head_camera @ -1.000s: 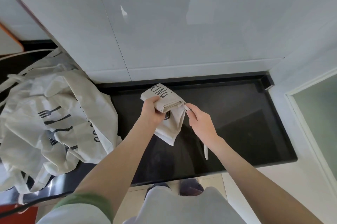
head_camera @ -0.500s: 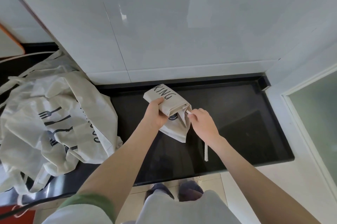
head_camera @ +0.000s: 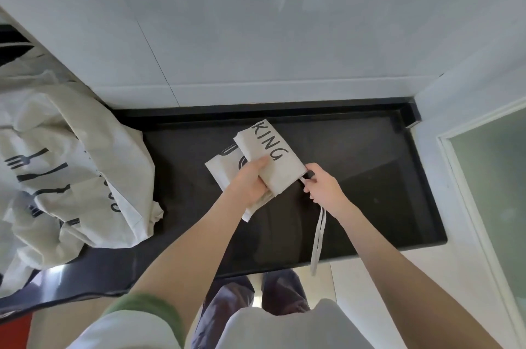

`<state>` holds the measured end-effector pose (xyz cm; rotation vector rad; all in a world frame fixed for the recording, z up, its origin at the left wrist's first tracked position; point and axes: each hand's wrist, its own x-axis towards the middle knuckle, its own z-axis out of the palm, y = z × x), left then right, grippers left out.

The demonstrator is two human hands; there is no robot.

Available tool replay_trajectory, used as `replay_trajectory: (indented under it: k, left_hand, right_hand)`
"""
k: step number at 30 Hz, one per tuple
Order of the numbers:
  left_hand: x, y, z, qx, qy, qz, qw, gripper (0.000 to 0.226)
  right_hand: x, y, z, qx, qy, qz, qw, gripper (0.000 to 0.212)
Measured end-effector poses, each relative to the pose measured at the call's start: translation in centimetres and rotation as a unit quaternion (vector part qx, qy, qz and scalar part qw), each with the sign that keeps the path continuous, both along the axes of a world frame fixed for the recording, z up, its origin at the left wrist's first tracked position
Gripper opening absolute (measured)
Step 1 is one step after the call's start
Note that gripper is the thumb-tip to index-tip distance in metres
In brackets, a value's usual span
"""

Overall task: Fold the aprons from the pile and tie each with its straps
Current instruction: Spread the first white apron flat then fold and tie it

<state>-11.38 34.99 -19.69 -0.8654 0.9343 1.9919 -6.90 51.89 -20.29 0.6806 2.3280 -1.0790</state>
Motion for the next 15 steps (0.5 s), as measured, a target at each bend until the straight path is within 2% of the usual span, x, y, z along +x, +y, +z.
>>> replay_trajectory:
  k: [5, 7, 9, 10, 12, 13, 15]
  left_hand:
    - [-0.2, 0.6, 0.2, -0.025, 0.036, -0.065, 0.997, 0.015]
    - [0.0, 1.3, 0.4, -0.054, 0.063, -0.098, 0.992, 0.018]
    - [0.3, 1.6, 0.7, -0.140, 0.118, -0.127, 0.975, 0.029]
    - [0.5, 1.5, 0.7, -0.215, 0.183, -0.152, 0.947, 0.035]
    - [0.9, 0.6, 0.6, -0.410, 0.316, -0.180, 0.836, 0.039]
    - [1.0, -0.1, 0.6, -0.495, 0.342, -0.170, 0.780, 0.035]
    - [0.9, -1.9, 0.5, -0.619, 0.316, -0.123, 0.708, 0.023]
  right_hand:
    - [-0.5, 1.2, 0.1, -0.039, 0.042, -0.037, 0.998, 0.031]
    - [-0.6, 1.0, 0.3, -0.018, 0.093, -0.001, 0.995, 0.045]
    - [-0.9, 0.3, 0.4, 0.042, 0.138, 0.091, 0.985, 0.059]
    - [-0.9, -0.2, 0.3, 0.073, 0.156, 0.136, 0.975, 0.061]
    - [-1.4, -1.3, -0.2, 0.108, 0.177, 0.198, 0.958, 0.058]
    - [-1.7, -1.9, -0.3, 0.119, 0.183, 0.214, 0.952, 0.057]
    - [-2.2, -3.0, -0.7, 0.131, 0.183, 0.230, 0.947, 0.056]
